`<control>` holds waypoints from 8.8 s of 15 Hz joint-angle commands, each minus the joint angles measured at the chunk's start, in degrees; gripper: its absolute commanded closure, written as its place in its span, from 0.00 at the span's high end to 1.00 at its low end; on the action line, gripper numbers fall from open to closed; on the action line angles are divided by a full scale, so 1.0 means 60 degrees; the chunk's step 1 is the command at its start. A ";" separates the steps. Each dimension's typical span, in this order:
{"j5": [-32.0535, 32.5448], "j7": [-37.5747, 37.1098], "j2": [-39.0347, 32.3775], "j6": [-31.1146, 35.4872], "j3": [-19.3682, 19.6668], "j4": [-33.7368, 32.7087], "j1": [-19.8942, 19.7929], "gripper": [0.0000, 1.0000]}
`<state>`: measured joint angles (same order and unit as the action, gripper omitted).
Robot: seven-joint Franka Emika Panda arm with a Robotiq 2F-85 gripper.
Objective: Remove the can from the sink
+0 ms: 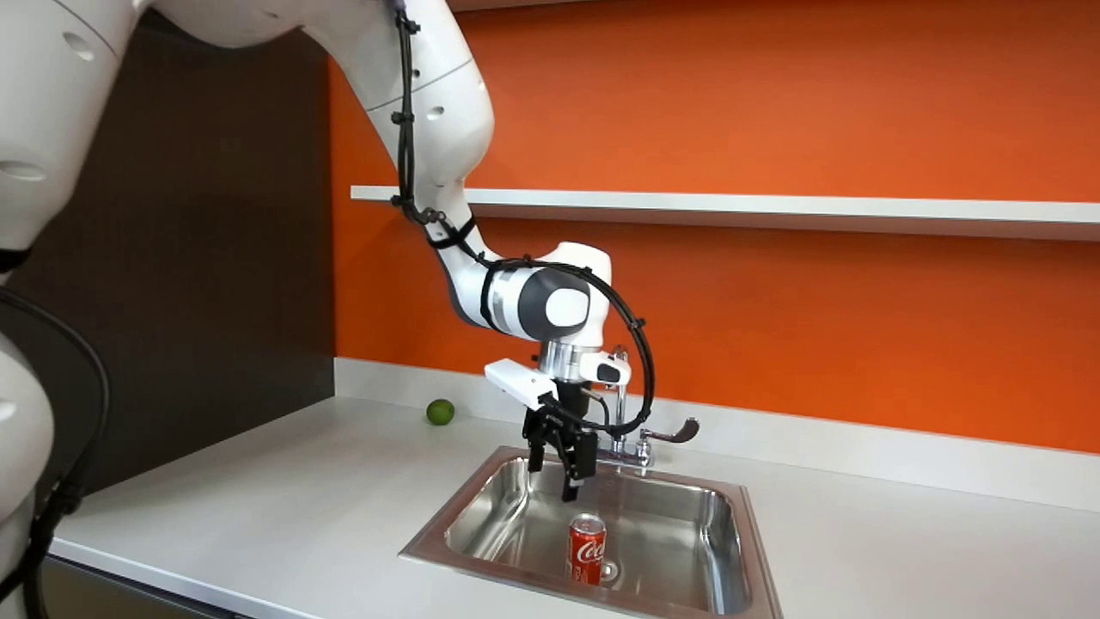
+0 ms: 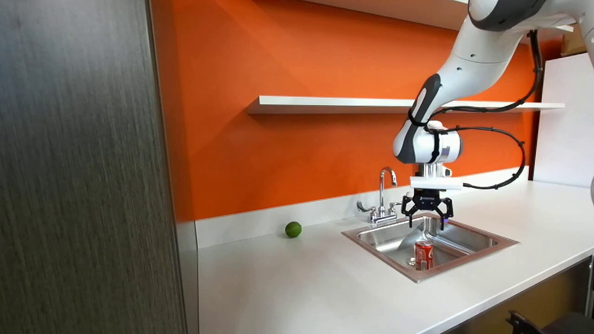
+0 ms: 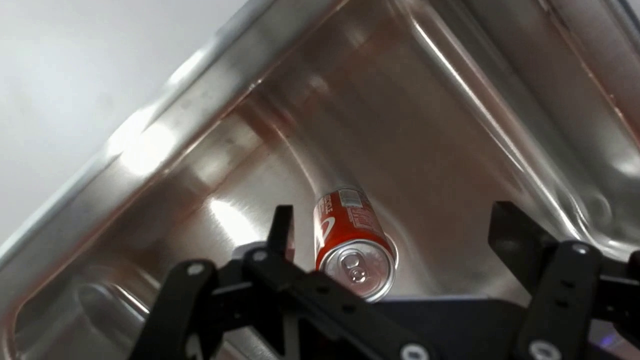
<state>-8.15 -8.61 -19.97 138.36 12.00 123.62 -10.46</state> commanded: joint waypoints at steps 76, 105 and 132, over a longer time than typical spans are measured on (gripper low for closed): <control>0.2195 -0.0932 0.2419 -0.1047 -0.0152 0.1608 0.1008 0.38; 0.2159 -0.1001 0.1798 -0.0148 -0.2632 0.1751 0.2875 0.38; 0.0834 -0.0875 0.5205 0.0230 -0.1749 0.4494 0.1672 1.00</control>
<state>-3.10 -15.02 7.98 138.23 0.41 147.36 2.24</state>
